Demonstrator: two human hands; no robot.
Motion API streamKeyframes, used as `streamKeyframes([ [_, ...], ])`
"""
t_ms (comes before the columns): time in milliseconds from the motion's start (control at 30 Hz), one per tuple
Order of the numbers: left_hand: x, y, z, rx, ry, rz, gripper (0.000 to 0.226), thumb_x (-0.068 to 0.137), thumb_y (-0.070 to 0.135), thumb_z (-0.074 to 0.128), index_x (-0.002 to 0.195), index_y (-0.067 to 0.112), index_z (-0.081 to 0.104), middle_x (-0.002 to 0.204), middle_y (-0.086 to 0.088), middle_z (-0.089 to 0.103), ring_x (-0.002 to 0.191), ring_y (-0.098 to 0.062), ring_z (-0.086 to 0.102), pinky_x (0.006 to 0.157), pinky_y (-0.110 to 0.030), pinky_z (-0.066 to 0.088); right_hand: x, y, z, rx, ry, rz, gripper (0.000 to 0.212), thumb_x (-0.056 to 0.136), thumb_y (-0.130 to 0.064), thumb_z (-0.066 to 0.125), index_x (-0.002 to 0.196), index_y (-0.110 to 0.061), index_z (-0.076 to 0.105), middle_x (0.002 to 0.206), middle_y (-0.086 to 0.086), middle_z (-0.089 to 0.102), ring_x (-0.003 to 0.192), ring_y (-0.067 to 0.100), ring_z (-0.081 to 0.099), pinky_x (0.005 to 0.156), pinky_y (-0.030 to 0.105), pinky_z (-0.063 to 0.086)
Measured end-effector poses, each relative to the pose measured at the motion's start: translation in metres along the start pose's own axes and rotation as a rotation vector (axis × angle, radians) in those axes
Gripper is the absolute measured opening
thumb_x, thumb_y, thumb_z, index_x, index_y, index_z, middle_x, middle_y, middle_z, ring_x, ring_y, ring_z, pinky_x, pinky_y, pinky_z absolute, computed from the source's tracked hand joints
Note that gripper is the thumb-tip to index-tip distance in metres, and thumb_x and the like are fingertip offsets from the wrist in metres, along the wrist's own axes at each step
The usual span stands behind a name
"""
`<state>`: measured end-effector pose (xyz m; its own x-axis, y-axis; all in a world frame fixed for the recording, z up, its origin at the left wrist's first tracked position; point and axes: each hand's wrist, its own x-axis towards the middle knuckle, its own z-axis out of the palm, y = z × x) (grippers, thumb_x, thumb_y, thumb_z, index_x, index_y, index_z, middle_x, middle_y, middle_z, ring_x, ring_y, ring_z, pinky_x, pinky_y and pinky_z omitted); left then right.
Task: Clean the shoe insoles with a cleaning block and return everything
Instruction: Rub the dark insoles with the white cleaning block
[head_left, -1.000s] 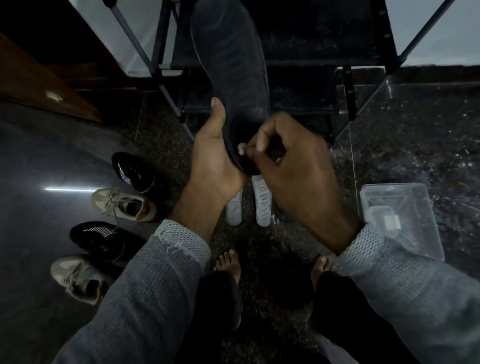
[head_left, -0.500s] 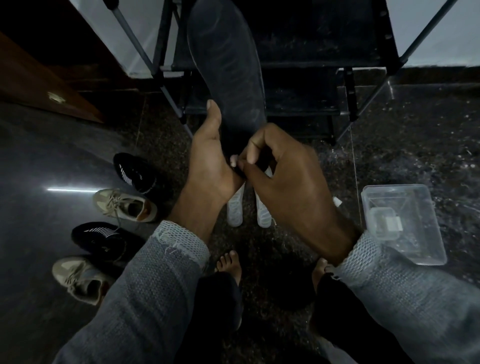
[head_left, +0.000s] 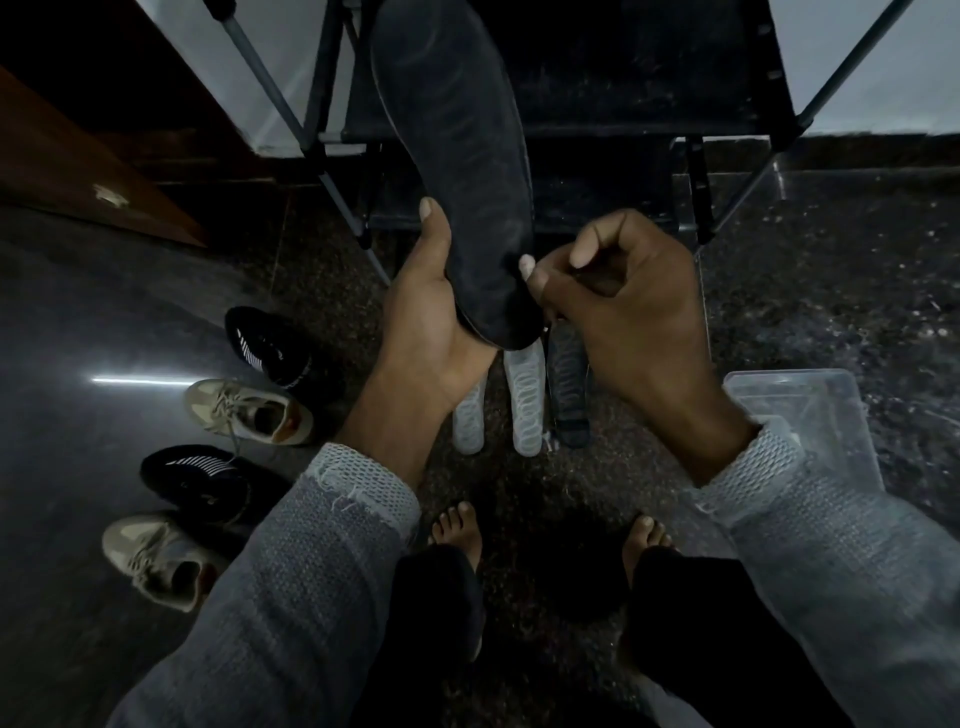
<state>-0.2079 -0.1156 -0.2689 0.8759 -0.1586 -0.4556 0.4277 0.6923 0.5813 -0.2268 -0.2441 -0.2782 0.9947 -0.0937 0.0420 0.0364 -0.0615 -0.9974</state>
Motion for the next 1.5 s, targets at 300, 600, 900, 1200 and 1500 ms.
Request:
streamKeyframes([
  [300,0.007,-0.005,-0.006,0.17,-0.079,0.063,0.056,0.105,0.043,0.019,0.136,0.006,0.047,0.121,-0.002,0.065,0.112,-0.013,0.063,0.093,-0.028,0.051,-0.007,0.003,0.006,-0.129,-0.019,-0.062,0.024,0.084,-0.006,0.072,0.078,-0.015,0.051,0.081,0.013,0.066,0.077,0.026,0.066,0.071,0.04,0.056],
  [600,0.006,-0.01,-0.008,0.126,-0.113,0.006,0.053,0.105,0.041,0.021,0.124,0.005,0.055,0.124,-0.011,0.061,0.117,-0.023,0.059,0.098,-0.033,0.05,-0.003,0.001,0.009,-0.529,0.002,-0.342,0.013,0.087,-0.004,0.063,0.081,-0.014,0.056,0.081,-0.003,0.066,0.085,0.017,0.057,0.069,0.034,0.051],
  [900,0.007,-0.009,-0.01,0.133,-0.102,-0.035,0.054,0.104,0.041,0.025,0.134,0.002,0.047,0.123,-0.008,0.062,0.112,-0.022,0.059,0.101,-0.035,0.048,-0.001,0.0,0.007,-0.459,-0.055,-0.338,0.015,0.088,-0.001,0.061,0.08,-0.012,0.054,0.081,-0.002,0.066,0.081,0.013,0.066,0.067,0.041,0.055],
  [1200,0.001,-0.018,-0.005,0.157,-0.1,0.001,0.048,0.105,0.033,0.029,0.145,0.009,0.038,0.123,-0.009,0.062,0.116,-0.023,0.06,0.096,-0.035,0.052,0.016,-0.002,-0.002,-0.473,0.089,-0.341,0.01,0.091,-0.002,0.061,0.082,-0.006,0.057,0.082,0.0,0.065,0.079,0.001,0.062,0.07,0.025,0.054],
  [1500,0.0,-0.014,-0.004,0.178,-0.081,0.032,0.046,0.105,0.034,0.027,0.142,0.01,0.042,0.132,-0.012,0.059,0.119,-0.024,0.059,0.101,-0.039,0.049,0.0,0.002,0.0,-0.493,-0.011,-0.316,0.012,0.088,0.0,0.061,0.081,-0.008,0.055,0.08,0.003,0.064,0.076,0.016,0.063,0.066,0.038,0.053],
])
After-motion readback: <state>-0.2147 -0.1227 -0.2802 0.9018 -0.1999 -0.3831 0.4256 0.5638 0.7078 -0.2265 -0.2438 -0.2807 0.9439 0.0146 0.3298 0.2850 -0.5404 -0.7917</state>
